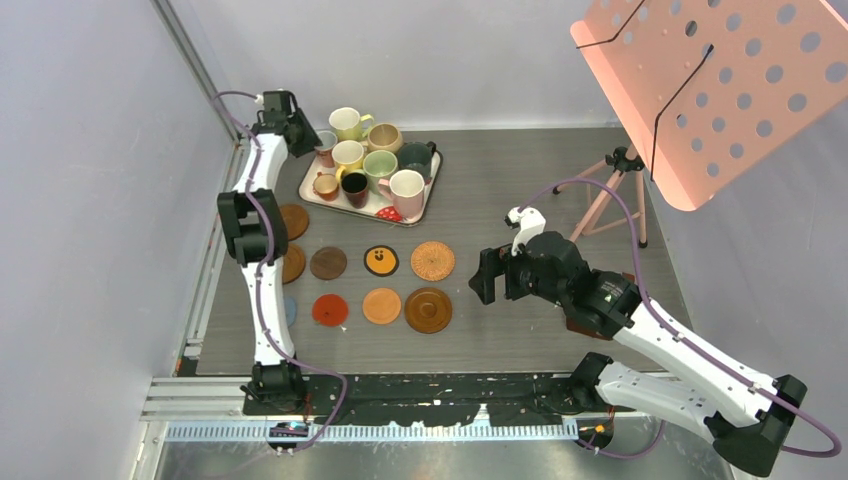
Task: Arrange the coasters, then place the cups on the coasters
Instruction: Pick up the cup from the tray.
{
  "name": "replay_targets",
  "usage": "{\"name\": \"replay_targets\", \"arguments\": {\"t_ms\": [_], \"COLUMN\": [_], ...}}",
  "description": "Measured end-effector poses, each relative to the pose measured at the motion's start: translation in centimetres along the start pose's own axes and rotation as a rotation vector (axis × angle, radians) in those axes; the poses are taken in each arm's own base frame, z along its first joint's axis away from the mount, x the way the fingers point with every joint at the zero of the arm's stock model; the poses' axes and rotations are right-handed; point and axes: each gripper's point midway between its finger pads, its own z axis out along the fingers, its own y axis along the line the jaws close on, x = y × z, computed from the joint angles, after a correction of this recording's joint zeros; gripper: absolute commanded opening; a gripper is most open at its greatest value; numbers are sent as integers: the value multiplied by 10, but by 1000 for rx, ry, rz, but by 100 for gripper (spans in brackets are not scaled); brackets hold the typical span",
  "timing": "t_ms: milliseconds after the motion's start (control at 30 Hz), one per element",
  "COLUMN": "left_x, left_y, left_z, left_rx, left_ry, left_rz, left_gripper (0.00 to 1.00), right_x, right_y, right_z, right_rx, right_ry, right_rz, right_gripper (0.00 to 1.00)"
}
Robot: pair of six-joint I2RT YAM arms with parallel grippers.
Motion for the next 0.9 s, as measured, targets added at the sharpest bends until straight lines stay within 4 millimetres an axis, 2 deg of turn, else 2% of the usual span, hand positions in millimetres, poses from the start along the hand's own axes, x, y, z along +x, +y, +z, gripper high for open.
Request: {"name": "replay_targets", "arguments": {"t_ms": [67, 300, 533, 700, 900], "left_x": [3, 3, -1, -21, -50], "left_y": [1, 4, 12, 7, 0], "left_z": [2, 2, -7, -37, -101], "left_rx": [-1, -14, -59, -84, -130], "left_ry": [10, 10, 6, -38, -113], "left_rz": [-4, -3, 6, 26, 50], "left_gripper": [27, 2, 0, 0, 0], "right_x": [0, -2, -5, -5, -5], "right_y": [0, -1, 0, -1, 0], "right_z": [0, -2, -6, -12, -18], "right_rx": [0, 2, -3, -12, -21], "right_ry": [-1, -9, -28, -49, -67], "right_rz": [0, 1, 7, 17, 35], "right_gripper": [97, 97, 97, 97, 97]}}
